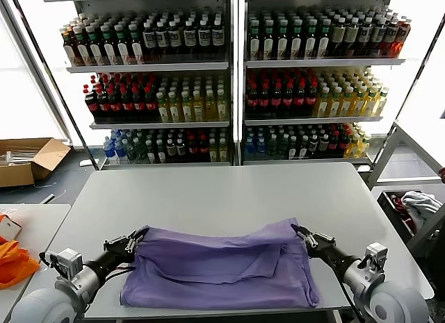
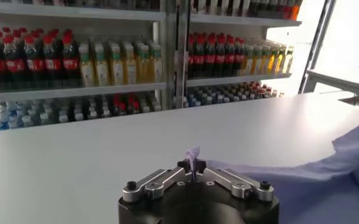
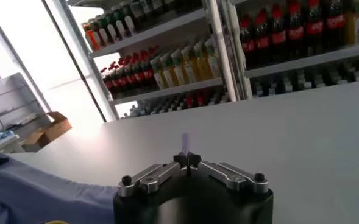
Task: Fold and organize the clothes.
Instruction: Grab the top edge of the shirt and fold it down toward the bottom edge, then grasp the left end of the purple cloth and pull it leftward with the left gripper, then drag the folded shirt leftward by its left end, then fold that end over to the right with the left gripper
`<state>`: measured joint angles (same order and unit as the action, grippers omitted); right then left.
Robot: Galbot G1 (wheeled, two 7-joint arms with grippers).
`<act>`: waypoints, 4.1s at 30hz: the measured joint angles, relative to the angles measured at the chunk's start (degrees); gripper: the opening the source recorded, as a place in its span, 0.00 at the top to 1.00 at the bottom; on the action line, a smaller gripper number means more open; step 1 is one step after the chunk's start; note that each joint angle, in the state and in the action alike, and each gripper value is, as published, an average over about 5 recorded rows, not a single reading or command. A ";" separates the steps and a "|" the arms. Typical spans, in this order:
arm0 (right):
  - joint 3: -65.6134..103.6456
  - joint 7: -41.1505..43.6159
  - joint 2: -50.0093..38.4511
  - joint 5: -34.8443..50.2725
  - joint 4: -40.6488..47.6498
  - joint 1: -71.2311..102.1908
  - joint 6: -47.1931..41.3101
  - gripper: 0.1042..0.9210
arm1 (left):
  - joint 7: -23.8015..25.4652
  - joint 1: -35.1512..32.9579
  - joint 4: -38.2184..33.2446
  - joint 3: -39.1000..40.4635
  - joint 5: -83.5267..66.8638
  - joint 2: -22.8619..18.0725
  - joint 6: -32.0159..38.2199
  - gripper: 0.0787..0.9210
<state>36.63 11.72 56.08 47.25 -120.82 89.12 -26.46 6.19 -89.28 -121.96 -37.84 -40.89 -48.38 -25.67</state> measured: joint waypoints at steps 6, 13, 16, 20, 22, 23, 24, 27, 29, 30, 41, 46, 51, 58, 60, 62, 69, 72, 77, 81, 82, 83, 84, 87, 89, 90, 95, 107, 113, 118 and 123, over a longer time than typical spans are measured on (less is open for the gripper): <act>1.08 -0.01 1.15 -2.79 -1.07 5.76 0.05 1.00 | 1.68 -6.16 -0.77 -1.91 3.05 -0.04 -0.49 0.99; 2.66 0.26 1.64 -4.64 -2.24 9.21 0.22 0.93 | 4.17 -10.14 -0.38 -2.35 9.83 -0.91 -0.52 0.94; 4.08 0.68 2.04 -4.60 -2.99 9.99 0.88 0.82 | 4.57 -11.25 -0.73 -3.05 11.80 -0.93 -0.66 0.85; 6.45 0.96 2.78 -5.19 -3.42 10.24 3.27 0.69 | 4.69 -12.56 -1.94 -4.67 13.11 -1.08 -1.09 0.70; 7.63 1.08 3.16 -5.58 -3.41 10.14 5.07 0.62 | 4.46 -12.88 -2.76 -5.50 13.29 -1.34 -1.17 0.64; 8.22 1.21 3.38 -5.75 -3.34 10.01 6.08 0.59 | 4.21 -12.95 -3.19 -5.82 13.24 -1.52 -1.14 0.60; 8.81 1.35 3.62 -5.93 -3.19 9.84 7.13 0.56 | 3.84 -12.97 -3.60 -6.06 13.09 -1.73 -1.04 0.57; 10.62 1.75 4.53 -6.62 -2.33 9.31 10.47 0.45 | 2.15 -13.03 -4.57 -6.27 12.46 -2.67 -0.44 0.47; 11.79 1.88 5.25 -7.06 -1.54 9.16 12.59 0.39 | 0.75 -13.21 -4.94 -6.02 12.19 -3.72 0.15 0.40; 12.35 1.93 5.62 -7.25 -1.14 9.15 13.57 0.35 | -0.01 -13.31 -5.04 -5.77 12.13 -4.41 0.48 0.36; 16.22 2.77 7.39 -8.82 2.18 10.10 20.29 0.12 | -11.75 -12.25 -3.40 -0.25 15.00 -14.92 3.74 0.12; 16.70 3.04 7.74 -9.06 2.70 10.36 21.69 0.12 | -16.38 -11.49 -1.63 1.63 14.75 -18.32 4.15 0.12; 16.73 3.54 8.28 -9.34 2.79 10.61 22.52 0.12 | -19.53 -11.53 -0.29 3.36 13.73 -20.97 4.22 0.12; 16.90 3.89 8.93 -9.47 2.87 11.18 23.40 0.12 | -21.97 -12.01 0.10 5.22 12.94 -23.36 4.75 0.31; 16.97 3.90 9.03 -9.46 2.93 11.22 23.57 0.12 | -22.38 -12.15 0.04 5.80 12.94 -23.90 4.98 0.38; 16.95 3.87 9.21 -9.43 2.95 11.18 23.67 0.12 | -22.69 -12.24 -0.01 6.41 13.02 -24.36 5.24 0.45; 16.64 3.46 9.96 -9.11 2.79 11.08 23.63 0.12 | -23.00 -11.96 0.15 8.19 14.08 -25.09 5.98 0.69; 16.53 3.37 10.23 -8.89 2.69 10.99 23.52 0.12 | -22.65 -12.00 0.08 8.33 14.39 -24.92 6.08 0.79; 16.28 3.35 10.37 -8.45 2.57 10.52 23.12 0.12 | -21.97 -11.94 -0.33 8.22 14.73 -24.40 6.30 0.94; 16.38 3.42 9.96 -8.21 2.65 9.98 22.81 0.12 | -21.12 -11.94 -0.91 8.41 15.29 -23.93 6.65 0.96; 16.47 3.45 9.77 -8.17 2.76 9.82 22.77 0.12 | -20.82 -11.88 -1.08 8.41 15.36 -23.79 6.71 0.96; 16.57 3.48 9.55 -8.13 2.90 9.65 22.75 0.12 | -20.51 -11.75 -1.22 8.33 15.37 -23.61 6.74 0.96; 16.71 3.49 9.31 -8.09 3.06 9.47 22.72 0.12 | -20.20 -11.56 -1.31 8.14 15.35 -23.41 6.77 0.96; 17.14 3.54 8.69 -7.98 3.33 9.04 22.63 0.12 | -19.21 -10.67 -1.24 6.97 14.93 -22.47 6.86 0.96; 17.33 3.59 8.49 -7.90 3.30 8.88 22.59 0.12 | -18.47 -9.90 -0.90 5.66 14.19 -21.41 6.96 0.96; 17.37 3.63 8.46 -7.85 3.26 8.84 22.59 0.12 | -18.07 -9.48 -0.63 4.85 13.68 -20.75 7.02 0.96; 17.09 3.73 8.34 -7.87 3.32 8.77 22.73 0.12 | -15.84 -7.15 1.97 -0.74 9.72 -16.09 7.22 0.96; 16.07 3.78 8.84 -8.00 2.69 8.78 22.57 0.12 | -13.53 -0.23 9.11 -11.52 1.73 -4.26 7.17 0.96; 16.38 3.75 8.59 -8.06 2.38 9.34 22.44 0.12 | -14.32 0.36 4.05 -8.01 0.98 -4.38 6.77 0.96; 16.36 3.74 8.74 -8.23 2.03 9.83 22.28 0.12 | -15.19 1.47 0.52 0.57 1.40 -6.25 7.25 0.96; 16.02 3.77 9.33 -8.68 1.94 10.45 22.26 0.12 | -16.06 3.86 -0.24 10.37 0.86 -8.15 8.01 0.96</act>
<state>52.65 15.49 65.41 38.57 -118.89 99.57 -4.20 -9.87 -85.41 -122.21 -27.47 -40.04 -56.53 -17.66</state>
